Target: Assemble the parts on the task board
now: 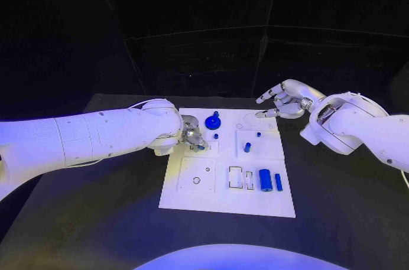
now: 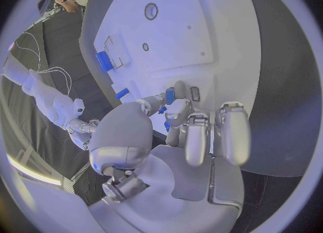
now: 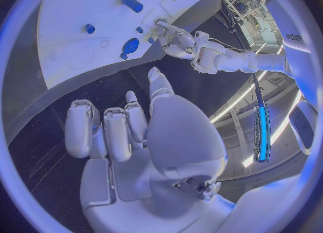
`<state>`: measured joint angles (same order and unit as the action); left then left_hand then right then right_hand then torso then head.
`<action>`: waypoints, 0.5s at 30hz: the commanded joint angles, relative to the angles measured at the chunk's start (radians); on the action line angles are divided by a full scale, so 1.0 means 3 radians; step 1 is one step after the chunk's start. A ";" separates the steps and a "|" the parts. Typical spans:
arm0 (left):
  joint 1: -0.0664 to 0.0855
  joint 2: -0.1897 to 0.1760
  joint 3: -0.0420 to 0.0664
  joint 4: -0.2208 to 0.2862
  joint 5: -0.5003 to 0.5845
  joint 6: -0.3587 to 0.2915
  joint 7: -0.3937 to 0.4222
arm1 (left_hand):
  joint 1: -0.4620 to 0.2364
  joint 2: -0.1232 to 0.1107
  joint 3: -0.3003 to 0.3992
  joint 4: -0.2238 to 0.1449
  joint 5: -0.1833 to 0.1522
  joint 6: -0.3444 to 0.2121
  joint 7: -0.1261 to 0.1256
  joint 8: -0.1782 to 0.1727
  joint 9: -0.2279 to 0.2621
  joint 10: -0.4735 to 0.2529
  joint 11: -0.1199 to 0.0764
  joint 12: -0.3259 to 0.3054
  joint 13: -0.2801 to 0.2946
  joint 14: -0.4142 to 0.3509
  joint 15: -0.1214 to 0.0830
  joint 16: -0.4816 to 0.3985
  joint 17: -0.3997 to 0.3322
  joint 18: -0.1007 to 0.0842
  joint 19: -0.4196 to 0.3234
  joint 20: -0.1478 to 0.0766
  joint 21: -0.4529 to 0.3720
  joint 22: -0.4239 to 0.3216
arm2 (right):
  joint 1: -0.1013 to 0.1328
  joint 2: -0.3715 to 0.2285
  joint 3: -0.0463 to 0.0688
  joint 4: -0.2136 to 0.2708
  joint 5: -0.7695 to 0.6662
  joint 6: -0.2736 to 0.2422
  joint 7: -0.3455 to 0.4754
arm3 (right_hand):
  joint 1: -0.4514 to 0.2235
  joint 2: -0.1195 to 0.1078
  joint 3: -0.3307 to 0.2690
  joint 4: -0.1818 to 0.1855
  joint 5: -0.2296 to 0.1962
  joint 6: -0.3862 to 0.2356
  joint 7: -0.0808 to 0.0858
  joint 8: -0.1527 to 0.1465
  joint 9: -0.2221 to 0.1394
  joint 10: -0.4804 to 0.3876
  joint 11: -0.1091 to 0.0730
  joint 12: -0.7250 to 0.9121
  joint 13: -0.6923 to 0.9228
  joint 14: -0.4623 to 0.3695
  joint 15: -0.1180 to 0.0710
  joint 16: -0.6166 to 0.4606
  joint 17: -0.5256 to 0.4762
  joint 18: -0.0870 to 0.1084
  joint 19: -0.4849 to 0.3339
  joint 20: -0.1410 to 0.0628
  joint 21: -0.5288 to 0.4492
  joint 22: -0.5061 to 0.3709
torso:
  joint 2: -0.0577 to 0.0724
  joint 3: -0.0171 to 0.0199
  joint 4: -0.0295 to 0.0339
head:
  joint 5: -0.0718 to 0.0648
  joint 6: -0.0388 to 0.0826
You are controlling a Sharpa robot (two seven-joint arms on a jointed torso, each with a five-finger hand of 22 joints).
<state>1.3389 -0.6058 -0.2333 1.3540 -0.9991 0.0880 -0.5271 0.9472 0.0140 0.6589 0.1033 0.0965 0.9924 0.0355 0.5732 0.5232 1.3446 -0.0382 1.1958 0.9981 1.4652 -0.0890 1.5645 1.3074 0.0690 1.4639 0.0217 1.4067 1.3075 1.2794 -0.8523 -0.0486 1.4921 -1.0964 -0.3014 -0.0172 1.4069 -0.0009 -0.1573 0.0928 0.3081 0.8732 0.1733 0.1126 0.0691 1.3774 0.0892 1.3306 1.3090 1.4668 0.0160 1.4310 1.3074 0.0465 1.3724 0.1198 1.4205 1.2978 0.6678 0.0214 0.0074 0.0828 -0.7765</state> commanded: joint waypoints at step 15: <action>0.0044 0.0006 -0.0005 -0.0012 0.0104 0.0102 -0.0004 | -0.0006 0.0014 0.0336 -0.0348 0.0013 0.0071 -0.0029 -0.0034 -0.0028 0.0035 -0.0017 0.0030 0.0041 0.0352 -0.0030 0.0021 0.0878 -0.0058 0.0095 -0.0031 -0.0002 0.0092 | 0.0006 0.0033 0.0002 -0.0032 -0.0009 0.0051 0.0001 | 0.0003 0.0041 -0.0015 0.0004 0.0019 0.0024 -0.0003 0.0017 0.0001 -0.0002 -0.0016 -0.0008 0.0013 0.0170 -0.0026 -0.0020 0.0060 0.0067 -0.0021 0.0000 -0.0012 -0.0005 | 0.0002 0.0001 0.0001 | 0.0004 -0.0006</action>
<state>1.3494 -0.6051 -0.2350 1.3513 -0.9815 0.0979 -0.5279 0.9361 0.0150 0.6651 0.0995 0.0974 1.0011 0.0338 0.5692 0.5160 1.3493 -0.0392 1.2008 1.0095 1.4652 -0.0891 1.5645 1.3074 0.0691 1.4675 0.0181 1.4067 1.3075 1.2793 -0.8437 -0.0486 1.4824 -1.0964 -0.2960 -0.0178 1.4069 -0.0010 -0.1573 0.0929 0.3080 0.8732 0.1734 0.1126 0.0691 1.3774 0.0891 1.3306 1.3090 1.4668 0.0160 1.4310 1.3073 0.0464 1.3724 0.1198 1.4205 1.2979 0.6679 0.0213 0.0080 0.0843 -0.7775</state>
